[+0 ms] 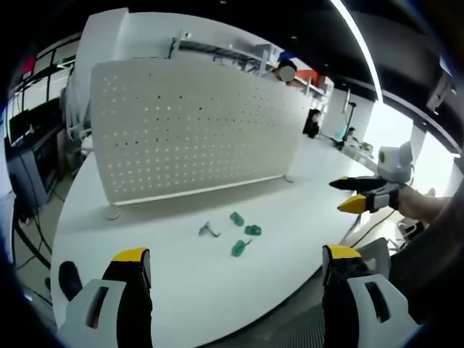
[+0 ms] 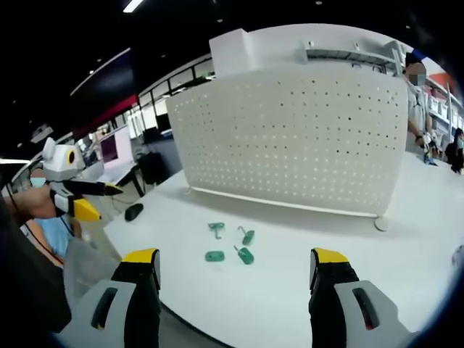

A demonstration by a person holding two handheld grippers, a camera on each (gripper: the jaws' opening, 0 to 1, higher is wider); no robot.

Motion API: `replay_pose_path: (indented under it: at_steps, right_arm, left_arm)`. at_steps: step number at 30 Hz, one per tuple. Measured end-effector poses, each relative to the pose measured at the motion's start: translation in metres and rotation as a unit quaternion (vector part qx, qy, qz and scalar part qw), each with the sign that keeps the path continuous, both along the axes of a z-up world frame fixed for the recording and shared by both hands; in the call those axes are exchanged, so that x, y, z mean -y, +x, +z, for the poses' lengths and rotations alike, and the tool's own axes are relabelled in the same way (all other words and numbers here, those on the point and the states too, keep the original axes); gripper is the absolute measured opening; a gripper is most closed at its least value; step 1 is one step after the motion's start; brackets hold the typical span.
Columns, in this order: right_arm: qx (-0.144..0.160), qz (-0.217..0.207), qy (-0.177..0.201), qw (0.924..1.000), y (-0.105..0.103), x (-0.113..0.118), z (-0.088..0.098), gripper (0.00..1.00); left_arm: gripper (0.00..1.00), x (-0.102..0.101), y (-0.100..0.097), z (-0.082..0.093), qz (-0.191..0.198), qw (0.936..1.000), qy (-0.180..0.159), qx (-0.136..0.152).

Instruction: Insert the hook assembly into the mounting plate slot until the hook locks in place.

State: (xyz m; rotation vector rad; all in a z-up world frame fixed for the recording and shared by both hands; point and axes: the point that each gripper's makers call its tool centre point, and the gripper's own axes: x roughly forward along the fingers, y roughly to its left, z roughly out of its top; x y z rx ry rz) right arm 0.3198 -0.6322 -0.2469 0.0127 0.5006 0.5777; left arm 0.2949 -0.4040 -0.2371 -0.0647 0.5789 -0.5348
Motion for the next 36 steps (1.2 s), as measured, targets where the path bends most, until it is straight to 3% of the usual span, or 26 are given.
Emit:
replay_pose_path:
  at_steps: [15, 22, 36]
  right_arm:
    - [-0.020, 0.010, -0.010, 0.9997, 0.007, -0.008, -0.019, 0.85]
    - [-0.015, 0.023, -0.011, 0.9996, 0.023, -0.020, -0.022, 0.84]
    - [-0.040, 0.071, -0.021, 0.9964, 0.040, -0.051, -0.063, 0.82]
  left_arm:
    - [1.00, 0.004, 0.001, -0.004, -0.016, 0.9998, 0.003, -0.011]
    - [1.00, 0.000, 0.003, -0.009, -0.015, 0.9997, 0.005, -0.017]
    - [1.00, 0.002, 0.005, -0.021, -0.018, 0.9992, 0.008, -0.033]
